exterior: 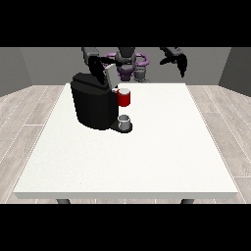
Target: Insert the coffee pod into the coffee machine and close the lid
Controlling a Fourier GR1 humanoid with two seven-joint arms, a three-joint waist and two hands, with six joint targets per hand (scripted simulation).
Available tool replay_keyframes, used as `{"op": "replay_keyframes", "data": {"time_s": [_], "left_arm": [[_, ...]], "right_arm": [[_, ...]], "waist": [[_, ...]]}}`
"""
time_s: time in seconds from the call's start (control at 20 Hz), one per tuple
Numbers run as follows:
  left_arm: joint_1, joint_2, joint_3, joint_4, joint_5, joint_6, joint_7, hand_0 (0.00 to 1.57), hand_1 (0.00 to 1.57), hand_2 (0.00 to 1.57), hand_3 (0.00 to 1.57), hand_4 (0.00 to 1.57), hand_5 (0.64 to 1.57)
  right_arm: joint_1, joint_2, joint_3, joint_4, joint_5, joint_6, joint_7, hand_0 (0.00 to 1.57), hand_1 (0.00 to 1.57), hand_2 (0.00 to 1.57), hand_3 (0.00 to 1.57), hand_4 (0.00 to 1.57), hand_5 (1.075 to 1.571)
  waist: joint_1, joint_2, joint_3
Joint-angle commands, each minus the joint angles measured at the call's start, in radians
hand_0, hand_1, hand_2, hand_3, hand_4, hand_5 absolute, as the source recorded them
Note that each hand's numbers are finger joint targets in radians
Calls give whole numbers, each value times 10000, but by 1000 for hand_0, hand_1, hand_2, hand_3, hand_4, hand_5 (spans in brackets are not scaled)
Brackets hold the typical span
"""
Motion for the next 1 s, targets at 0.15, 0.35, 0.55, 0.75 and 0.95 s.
{"op": "replay_keyframes", "data": {"time_s": [0.15, 0.35, 0.55, 0.75, 0.95], "left_arm": [[-245, 238, 49, -32, 188, -128, 619, 0, 0, 0, 0, 339, 1571], [-362, -322, -322, -147, -98, 417, 600, 0, 0, 0, 0, 363, 1571], [-220, -347, -540, -323, -146, 251, 397, 0, 0, 0, 0, 362, 1571], [-243, -382, -745, -60, -495, 376, 3, 0, 0, 0, 0, 383, 1571], [-836, -27, -606, -176, -62, -219, 200, 0, 0, 0, 0, 331, 1571]], "right_arm": [[-1048, 10, 609, 133, 627, -87, 613, 0, 0, 0, 0, 119, 1571], [-1382, 316, 794, 186, 815, -297, 457, 0, 0, 0, 0, 0, 1571], [-1397, 502, 869, 67, 860, -373, 281, 0, 0, 0, 0, 0, 1571], [-1911, 334, 1296, -420, 1436, -581, 719, 0, 0, 0, 0, 102, 1571], [-2526, -134, 1045, -677, 1619, -864, 1192, 0, 0, 0, 0, 219, 1571]], "waist": [[132, -20, 14], [224, 257, 14], [620, 439, 15], [846, 658, 4], [1561, 1055, 8]]}}
